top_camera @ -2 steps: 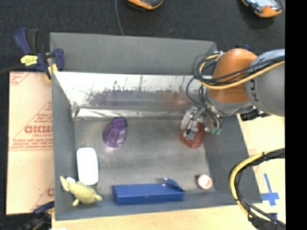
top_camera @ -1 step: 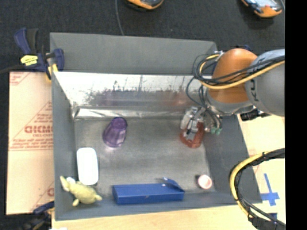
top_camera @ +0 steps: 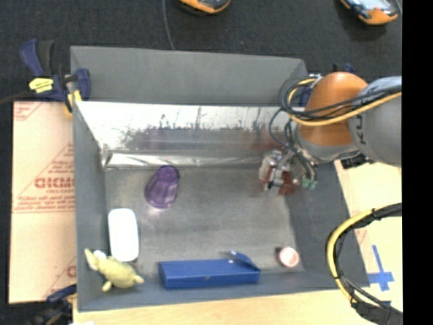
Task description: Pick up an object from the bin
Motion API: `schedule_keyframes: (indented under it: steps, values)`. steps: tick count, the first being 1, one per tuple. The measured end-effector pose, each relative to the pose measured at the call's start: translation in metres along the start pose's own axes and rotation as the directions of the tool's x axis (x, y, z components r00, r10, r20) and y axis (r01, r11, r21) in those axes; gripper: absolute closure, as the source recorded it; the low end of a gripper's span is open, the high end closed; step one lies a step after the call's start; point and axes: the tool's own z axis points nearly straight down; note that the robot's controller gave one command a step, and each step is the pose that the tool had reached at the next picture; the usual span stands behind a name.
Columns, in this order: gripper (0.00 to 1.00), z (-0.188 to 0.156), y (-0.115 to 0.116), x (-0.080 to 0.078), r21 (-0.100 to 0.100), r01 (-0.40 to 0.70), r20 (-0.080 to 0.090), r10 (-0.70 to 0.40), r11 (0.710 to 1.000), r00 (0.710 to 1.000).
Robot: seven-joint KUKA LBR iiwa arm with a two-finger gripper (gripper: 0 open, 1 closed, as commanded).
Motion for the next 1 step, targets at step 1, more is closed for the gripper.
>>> schedule_keyframes:
  steps: [1]
  values:
    - [1.0,-0.0593,0.002,0.0074,0.012,-0.037,-0.012,0.038,0.999,0.999]
